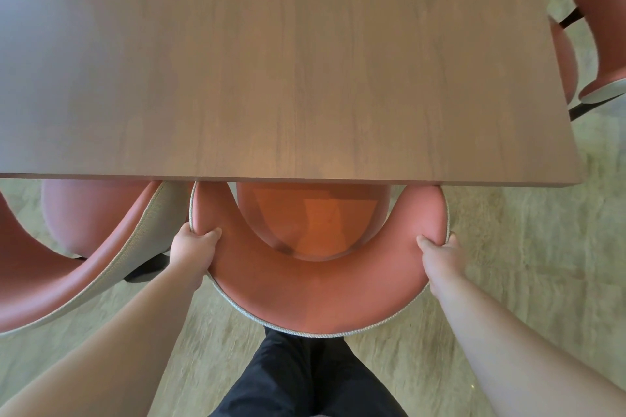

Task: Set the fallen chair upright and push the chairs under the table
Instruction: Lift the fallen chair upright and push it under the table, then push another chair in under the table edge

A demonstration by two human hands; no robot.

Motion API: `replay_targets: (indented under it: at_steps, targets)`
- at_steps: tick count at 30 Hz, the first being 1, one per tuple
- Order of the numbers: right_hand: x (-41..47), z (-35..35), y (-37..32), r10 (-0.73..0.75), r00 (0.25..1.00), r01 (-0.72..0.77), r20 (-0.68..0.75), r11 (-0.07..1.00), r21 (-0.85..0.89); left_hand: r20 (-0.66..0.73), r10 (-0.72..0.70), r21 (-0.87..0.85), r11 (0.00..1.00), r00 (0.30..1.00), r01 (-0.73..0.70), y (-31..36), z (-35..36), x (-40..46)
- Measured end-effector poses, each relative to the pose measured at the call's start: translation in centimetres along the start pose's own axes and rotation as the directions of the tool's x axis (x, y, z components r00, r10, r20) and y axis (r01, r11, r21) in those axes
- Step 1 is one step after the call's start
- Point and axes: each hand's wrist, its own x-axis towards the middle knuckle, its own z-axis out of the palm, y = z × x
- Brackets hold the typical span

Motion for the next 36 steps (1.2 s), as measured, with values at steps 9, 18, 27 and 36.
replay_targets:
  at_steps: [9,18,27,36]
  targets:
    - [-0.3,0.0,-0.9,0.048,0.999,-0.047,0.013,0.995,-0.087,0.005,-0.009,0.096,0.995,1.000,0.009,1.0,-0.1,-0.2]
    - [-5.2,-1.8,-4.4,0.004,0.999,-0.002,0.042,0.999,-0.043,0.105,0.001,0.165,0.986,0.995,-0.019,5.3,-2.3,-3.6]
    - [-14.8,-3.7,-6.2,-0.237,0.970,0.225,0.059,0.961,0.163,0.216,0.257,-0.137,0.963,0.942,-0.231,9.2,-5.5,-9.1]
    - [-21.7,-4.2,-8.9,-0.465,0.882,0.402,0.077,0.826,0.394,0.308,0.454,-0.188,0.891,0.836,-0.414,10.3,-7.1,-16.3]
